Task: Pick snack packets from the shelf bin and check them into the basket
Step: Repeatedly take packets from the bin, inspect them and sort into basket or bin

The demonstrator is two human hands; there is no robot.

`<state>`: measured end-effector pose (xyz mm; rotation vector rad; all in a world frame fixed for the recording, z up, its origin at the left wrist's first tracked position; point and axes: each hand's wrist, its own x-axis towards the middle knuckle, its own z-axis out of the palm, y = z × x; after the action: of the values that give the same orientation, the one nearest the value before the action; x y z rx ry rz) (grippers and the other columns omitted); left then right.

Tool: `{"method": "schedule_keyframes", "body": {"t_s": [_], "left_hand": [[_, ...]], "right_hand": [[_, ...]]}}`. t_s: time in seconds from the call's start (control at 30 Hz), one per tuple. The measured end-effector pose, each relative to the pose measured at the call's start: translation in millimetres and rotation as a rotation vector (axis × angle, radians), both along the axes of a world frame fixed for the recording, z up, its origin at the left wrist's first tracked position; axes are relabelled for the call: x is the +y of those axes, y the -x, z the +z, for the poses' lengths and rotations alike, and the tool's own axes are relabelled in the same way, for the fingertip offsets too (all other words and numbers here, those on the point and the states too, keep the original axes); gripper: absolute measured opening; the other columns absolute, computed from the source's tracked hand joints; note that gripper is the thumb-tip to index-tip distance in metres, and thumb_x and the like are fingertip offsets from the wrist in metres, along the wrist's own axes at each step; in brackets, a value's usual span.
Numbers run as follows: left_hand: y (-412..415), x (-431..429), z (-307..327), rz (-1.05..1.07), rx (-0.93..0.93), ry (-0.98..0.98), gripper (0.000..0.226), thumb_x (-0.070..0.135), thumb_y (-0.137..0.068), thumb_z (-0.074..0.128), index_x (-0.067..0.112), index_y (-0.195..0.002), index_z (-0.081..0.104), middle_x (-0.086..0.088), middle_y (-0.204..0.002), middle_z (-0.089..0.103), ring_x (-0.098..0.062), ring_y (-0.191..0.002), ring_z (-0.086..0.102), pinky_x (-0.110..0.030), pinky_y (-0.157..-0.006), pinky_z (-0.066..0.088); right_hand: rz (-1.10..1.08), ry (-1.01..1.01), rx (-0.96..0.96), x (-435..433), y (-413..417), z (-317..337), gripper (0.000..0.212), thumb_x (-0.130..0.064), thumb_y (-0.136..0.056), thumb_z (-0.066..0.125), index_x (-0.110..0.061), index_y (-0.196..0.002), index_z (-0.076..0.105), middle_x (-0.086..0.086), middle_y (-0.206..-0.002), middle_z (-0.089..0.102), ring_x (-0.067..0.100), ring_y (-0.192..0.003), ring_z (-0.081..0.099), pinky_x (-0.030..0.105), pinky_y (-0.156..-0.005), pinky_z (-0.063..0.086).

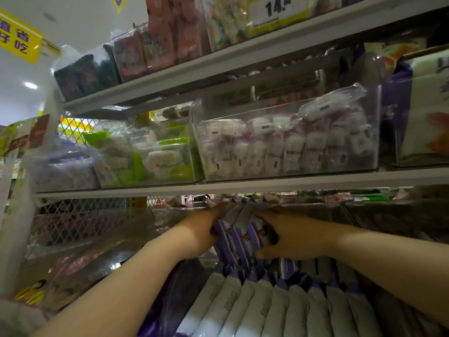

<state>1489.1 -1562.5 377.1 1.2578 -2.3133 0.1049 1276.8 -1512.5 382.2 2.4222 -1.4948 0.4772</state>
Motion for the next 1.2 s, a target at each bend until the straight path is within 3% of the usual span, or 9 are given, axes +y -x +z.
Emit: {"method": "schedule_keyframes", "body": {"t_s": [0.2, 0.3, 0.37, 0.47, 0.57, 0.73, 0.87, 1.07, 1.2], "left_hand": [[6.1, 37.1, -12.5, -0.104, 0.187, 0.305, 0.056, 0.005, -0.091, 0.052, 0.025, -0.143, 0.043, 0.0, -0.143, 0.048, -0.018, -0.126, 0.048, -0.013, -0.096, 0.033], [31.3, 54.3, -17.6, -0.228, 0.077, 0.448, 0.049, 0.016, -0.093, 0.051, 0.029, -0.14, 0.046, 0.007, -0.142, 0.046, -0.015, -0.129, 0.042, -0.028, -0.109, 0.033], [50.4, 56.5, -19.6, -0.276, -0.024, 0.501, 0.046, 0.025, -0.095, 0.051, 0.029, -0.141, 0.046, 0.007, -0.144, 0.045, -0.017, -0.132, 0.038, -0.031, -0.113, 0.027], [71.2, 47.4, -21.8, -0.169, -0.222, 0.474, 0.055, 0.042, -0.096, 0.049, 0.035, -0.148, 0.032, 0.006, -0.157, 0.025, -0.017, -0.146, 0.015, -0.041, -0.12, 0.007], [79.0, 34.8, -18.3, -0.071, -0.371, 0.402, 0.067, 0.05, -0.091, 0.054, 0.039, -0.15, 0.023, 0.008, -0.161, 0.013, -0.019, -0.149, 0.001, -0.05, -0.12, -0.002], [78.8, 27.7, -10.0, -0.072, -0.425, 0.373, 0.074, 0.057, -0.083, 0.062, 0.04, -0.146, 0.029, 0.005, -0.159, 0.021, -0.021, -0.148, 0.01, -0.054, -0.118, -0.001], [85.3, 29.3, -5.1, -0.029, -0.464, 0.429, 0.065, 0.051, -0.084, 0.063, 0.036, -0.142, 0.037, -0.001, -0.155, 0.027, -0.028, -0.144, 0.021, -0.054, -0.118, 0.002], [90.5, 30.2, -2.5, 0.029, -0.465, 0.501, 0.058, 0.042, -0.088, 0.063, 0.034, -0.14, 0.04, -0.003, -0.152, 0.029, -0.03, -0.14, 0.028, -0.051, -0.116, 0.006], [90.8, 28.6, -5.5, 0.053, -0.442, 0.501, 0.054, 0.04, -0.088, 0.063, 0.036, -0.137, 0.043, -0.004, -0.149, 0.034, -0.029, -0.139, 0.03, -0.048, -0.114, 0.009]], "right_hand": [[0.042, -0.164, -0.052, 23.1, 26.9, 16.4, 0.104, -0.04, -0.078, 0.076, -0.025, -0.153, 0.005, -0.008, -0.152, 0.034, 0.006, -0.131, 0.039, 0.015, -0.107, 0.033], [0.082, -0.119, 0.061, 36.0, 37.0, 20.8, 0.052, -0.027, -0.086, 0.07, -0.023, -0.131, 0.046, -0.017, -0.118, 0.053, -0.002, -0.101, 0.052, 0.011, -0.086, 0.04], [-0.024, -0.086, 0.278, 38.7, 41.8, 20.1, 0.009, -0.022, -0.092, 0.059, -0.021, -0.1, 0.06, -0.007, -0.097, 0.057, 0.01, -0.086, 0.054, 0.02, -0.077, 0.04], [-0.16, -0.16, 0.49, 29.7, 41.2, 13.2, 0.024, -0.024, -0.092, 0.052, -0.009, -0.103, 0.067, 0.01, -0.106, 0.065, 0.023, -0.09, 0.056, 0.033, -0.082, 0.045], [-0.19, -0.216, 0.497, 20.7, 34.8, 12.3, 0.033, -0.039, -0.089, 0.06, -0.013, -0.108, 0.068, 0.008, -0.108, 0.066, 0.016, -0.083, 0.05, 0.026, -0.074, 0.037], [-0.16, -0.247, 0.322, 10.6, 37.7, 10.4, 0.044, -0.047, -0.08, 0.071, -0.014, -0.108, 0.069, 0.001, -0.106, 0.067, 0.019, -0.096, 0.06, 0.028, -0.083, 0.048], [-0.096, -0.172, 0.35, 10.5, 39.3, 4.1, 0.023, -0.03, -0.085, 0.064, -0.011, -0.097, 0.069, 0.003, -0.085, 0.06, 0.013, -0.075, 0.05, 0.02, -0.055, 0.033], [0.021, -0.103, 0.277, 12.3, 40.2, 4.0, 0.018, -0.007, -0.087, 0.056, -0.001, -0.095, 0.071, 0.015, -0.097, 0.069, 0.028, -0.086, 0.06, 0.028, -0.074, 0.043], [0.02, -0.074, 0.149, 13.0, 47.2, 8.3, 0.017, -0.001, -0.087, 0.053, -0.002, -0.093, 0.069, 0.015, -0.099, 0.068, 0.016, -0.078, 0.052, 0.029, -0.075, 0.043]]}}
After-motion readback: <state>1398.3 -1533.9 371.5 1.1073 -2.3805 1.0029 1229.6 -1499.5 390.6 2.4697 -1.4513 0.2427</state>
